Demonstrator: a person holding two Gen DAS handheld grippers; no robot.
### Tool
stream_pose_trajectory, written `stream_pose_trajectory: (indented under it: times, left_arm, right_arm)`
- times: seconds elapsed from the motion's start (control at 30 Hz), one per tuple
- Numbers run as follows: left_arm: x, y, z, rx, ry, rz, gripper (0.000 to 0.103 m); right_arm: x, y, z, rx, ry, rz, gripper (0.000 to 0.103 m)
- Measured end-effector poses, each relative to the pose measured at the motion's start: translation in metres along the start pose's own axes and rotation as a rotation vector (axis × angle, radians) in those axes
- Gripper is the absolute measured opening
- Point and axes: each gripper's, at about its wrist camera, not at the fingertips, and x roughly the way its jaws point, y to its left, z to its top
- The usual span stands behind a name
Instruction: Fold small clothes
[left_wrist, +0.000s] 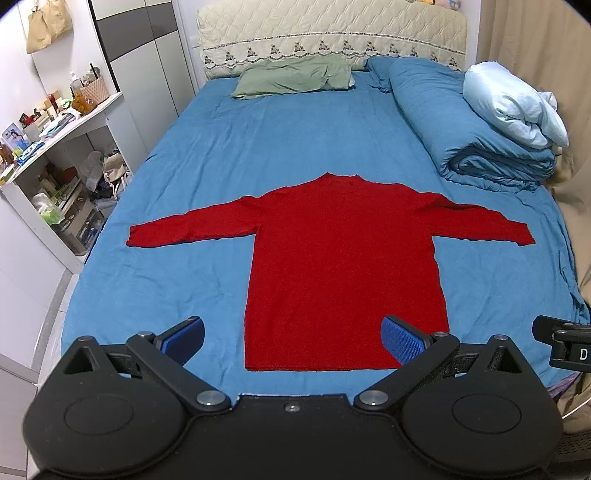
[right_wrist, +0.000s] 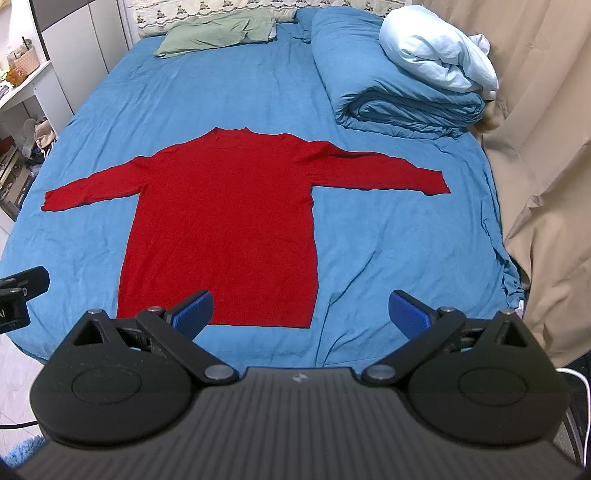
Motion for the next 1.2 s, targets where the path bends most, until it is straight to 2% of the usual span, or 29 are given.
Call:
stream_pose_trajectory:
  times: [0.67,0.83,1.2]
  left_arm:
    - [-0.0031,-0.0042,0.0011,-0.002,-0.019,0.022,0.103]
    - [-0.0011,-0.005,0.0025,-0.021,0.0,0.001,0.103]
    - [0.0007,-0.0052,0.0012,-0.008,0.016,0.013,0.103]
  right_arm:
    - [-0.0005,0.0049,0.0,0.003,-0.001,0.006,0.103]
    - [-0.0008,0.0023,0.0005,-0.001,0.0,0.01,0.103]
    - [0.0007,0.0005,0.0002,0.004,-0.001,0.013,0.103]
